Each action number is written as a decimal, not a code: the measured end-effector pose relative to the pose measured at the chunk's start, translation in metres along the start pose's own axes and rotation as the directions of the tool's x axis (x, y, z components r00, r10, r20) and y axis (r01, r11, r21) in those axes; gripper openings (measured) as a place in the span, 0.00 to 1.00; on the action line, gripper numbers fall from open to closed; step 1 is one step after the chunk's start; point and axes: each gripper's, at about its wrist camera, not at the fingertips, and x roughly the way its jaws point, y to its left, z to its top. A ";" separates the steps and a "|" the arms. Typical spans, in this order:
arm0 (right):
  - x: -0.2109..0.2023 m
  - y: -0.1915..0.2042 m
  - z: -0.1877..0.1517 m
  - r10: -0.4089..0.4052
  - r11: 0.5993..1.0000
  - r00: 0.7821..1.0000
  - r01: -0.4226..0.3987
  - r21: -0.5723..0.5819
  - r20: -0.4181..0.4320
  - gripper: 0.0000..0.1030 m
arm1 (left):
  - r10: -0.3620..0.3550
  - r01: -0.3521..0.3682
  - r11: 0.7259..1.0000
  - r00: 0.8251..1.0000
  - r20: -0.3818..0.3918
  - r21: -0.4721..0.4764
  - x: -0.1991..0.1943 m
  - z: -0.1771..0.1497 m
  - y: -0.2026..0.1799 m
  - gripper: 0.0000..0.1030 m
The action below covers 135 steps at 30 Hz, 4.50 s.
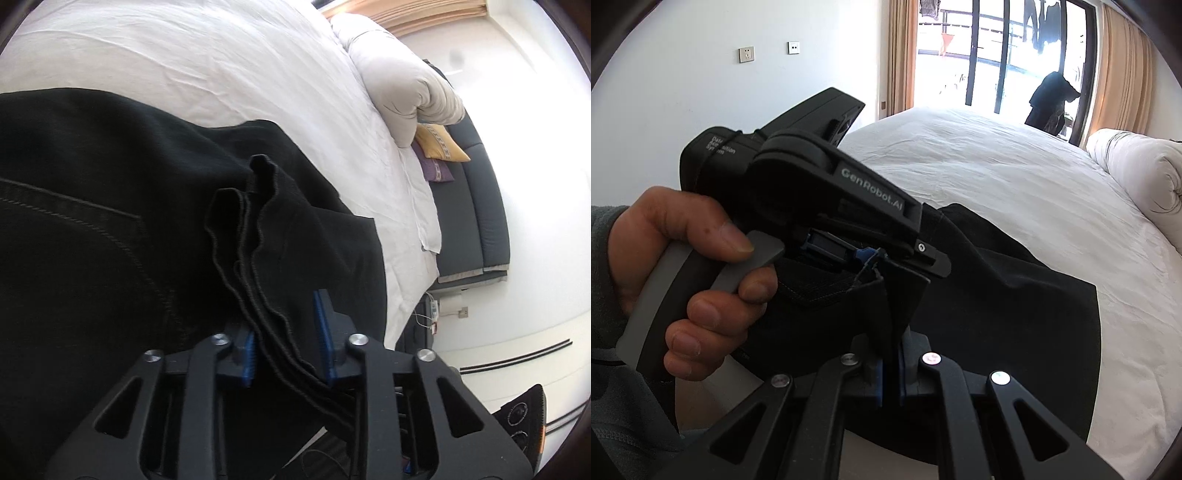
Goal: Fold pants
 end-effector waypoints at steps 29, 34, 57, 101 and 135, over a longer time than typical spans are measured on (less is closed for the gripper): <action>0.066 -0.008 0.000 0.208 0.973 0.973 -0.195 0.122 -0.103 0.76 | 0.314 -0.335 0.929 0.939 0.143 0.156 -0.047 -0.006 -0.016 0.11; 0.042 -0.019 0.006 0.275 0.955 0.960 -0.265 0.134 -0.061 0.76 | 0.273 -0.316 0.919 0.941 0.197 0.235 -0.052 -0.001 -0.050 0.11; 0.135 -0.307 0.001 0.631 0.460 0.747 -0.577 0.675 0.209 0.64 | 0.252 -0.246 0.937 0.968 0.011 0.248 0.048 -0.024 -0.030 0.11; 0.073 -0.204 0.005 0.628 0.455 0.736 -0.611 0.648 0.253 0.70 | 0.323 -0.240 0.944 0.809 0.490 -0.226 -0.267 -0.144 0.103 0.86; 0.196 -0.138 0.035 0.784 0.410 0.620 -0.564 0.717 0.039 0.42 | 0.167 0.111 0.841 0.877 0.450 -0.529 -0.225 -0.137 0.185 0.18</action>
